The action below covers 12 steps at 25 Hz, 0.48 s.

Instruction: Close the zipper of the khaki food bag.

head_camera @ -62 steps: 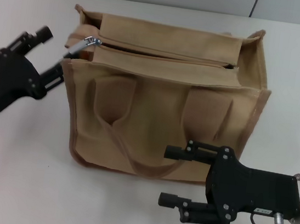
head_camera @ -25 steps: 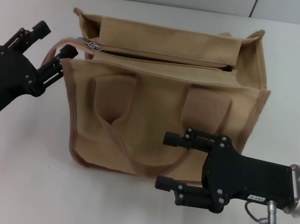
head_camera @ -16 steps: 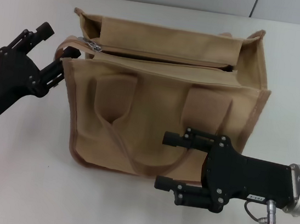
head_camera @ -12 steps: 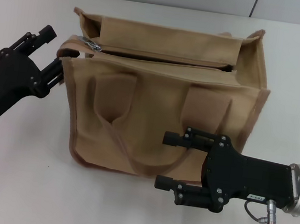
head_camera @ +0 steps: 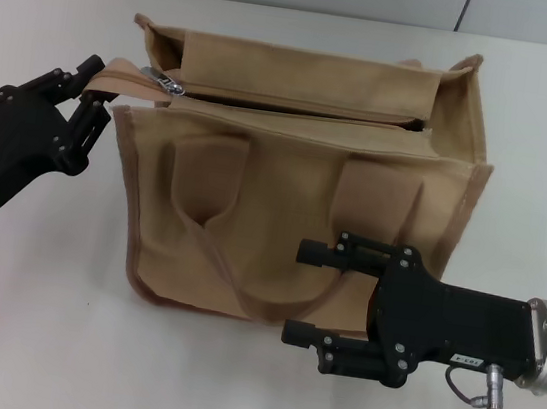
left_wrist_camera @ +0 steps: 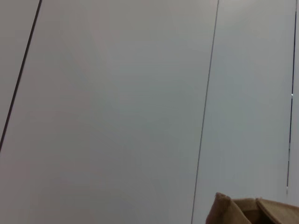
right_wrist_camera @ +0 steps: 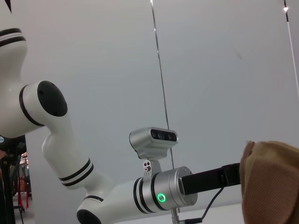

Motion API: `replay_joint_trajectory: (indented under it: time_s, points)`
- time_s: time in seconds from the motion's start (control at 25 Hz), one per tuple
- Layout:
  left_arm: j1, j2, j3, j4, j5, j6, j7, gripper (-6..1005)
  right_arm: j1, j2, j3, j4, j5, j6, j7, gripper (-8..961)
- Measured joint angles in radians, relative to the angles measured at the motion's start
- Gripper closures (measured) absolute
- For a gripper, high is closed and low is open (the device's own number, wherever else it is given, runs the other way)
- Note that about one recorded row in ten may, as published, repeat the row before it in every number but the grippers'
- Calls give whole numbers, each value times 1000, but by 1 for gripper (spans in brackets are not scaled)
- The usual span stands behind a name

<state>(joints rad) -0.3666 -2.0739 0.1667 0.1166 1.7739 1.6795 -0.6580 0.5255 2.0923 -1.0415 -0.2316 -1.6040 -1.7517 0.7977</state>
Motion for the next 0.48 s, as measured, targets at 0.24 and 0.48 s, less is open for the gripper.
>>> replay_joint_trajectory:
  time_s: [0.24,0.48]
  points:
    - [1,0,-2,0,0,7,0,847,0,0,0,4,17,-3,-12,219]
    - [-13,0,-5,-15,-10,58,-8,930,-5,0,-4,32,49,-14,-79,219]
